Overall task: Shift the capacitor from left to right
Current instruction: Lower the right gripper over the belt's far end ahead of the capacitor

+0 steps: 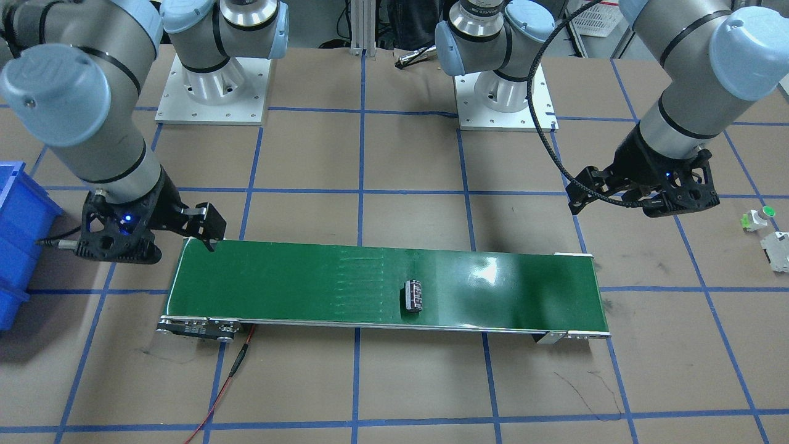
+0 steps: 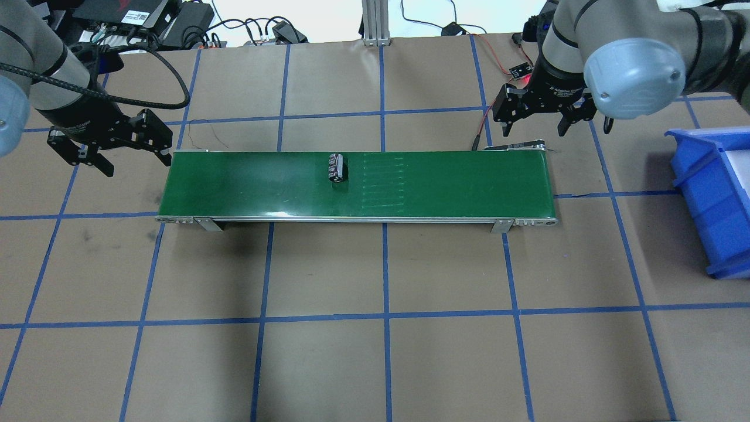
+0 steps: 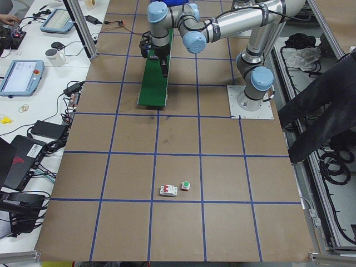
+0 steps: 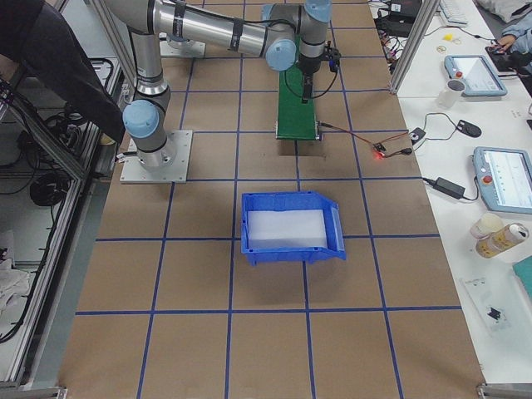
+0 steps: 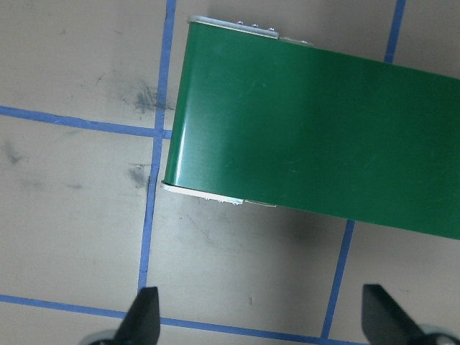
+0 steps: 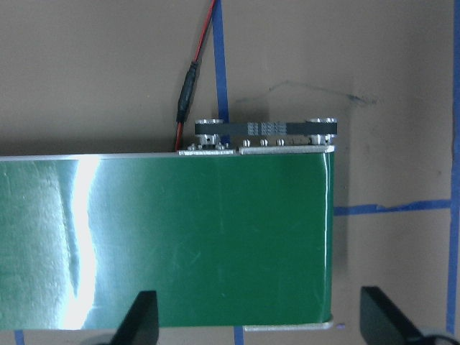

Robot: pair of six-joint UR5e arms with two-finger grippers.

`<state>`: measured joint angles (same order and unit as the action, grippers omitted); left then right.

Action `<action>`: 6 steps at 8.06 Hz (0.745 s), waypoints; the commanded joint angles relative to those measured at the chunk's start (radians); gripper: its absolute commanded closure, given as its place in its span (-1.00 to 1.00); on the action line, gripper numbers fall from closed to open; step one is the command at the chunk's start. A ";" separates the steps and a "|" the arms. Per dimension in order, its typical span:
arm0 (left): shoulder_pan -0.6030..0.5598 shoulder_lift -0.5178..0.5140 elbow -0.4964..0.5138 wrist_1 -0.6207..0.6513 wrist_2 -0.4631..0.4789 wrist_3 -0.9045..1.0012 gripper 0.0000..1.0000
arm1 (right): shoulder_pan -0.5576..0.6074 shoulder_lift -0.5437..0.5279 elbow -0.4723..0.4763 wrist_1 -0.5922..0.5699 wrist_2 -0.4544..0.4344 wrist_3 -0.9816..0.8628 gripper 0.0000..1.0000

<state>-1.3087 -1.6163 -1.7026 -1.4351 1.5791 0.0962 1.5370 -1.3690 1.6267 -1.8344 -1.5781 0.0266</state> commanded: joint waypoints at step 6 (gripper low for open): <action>0.000 -0.007 -0.005 0.004 0.006 0.004 -1.00 | -0.009 0.111 0.108 -0.204 0.206 -0.014 -1.00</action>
<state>-1.3085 -1.6188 -1.7072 -1.4354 1.5837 0.1003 1.5359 -1.2606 1.7199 -2.0342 -1.4922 0.0215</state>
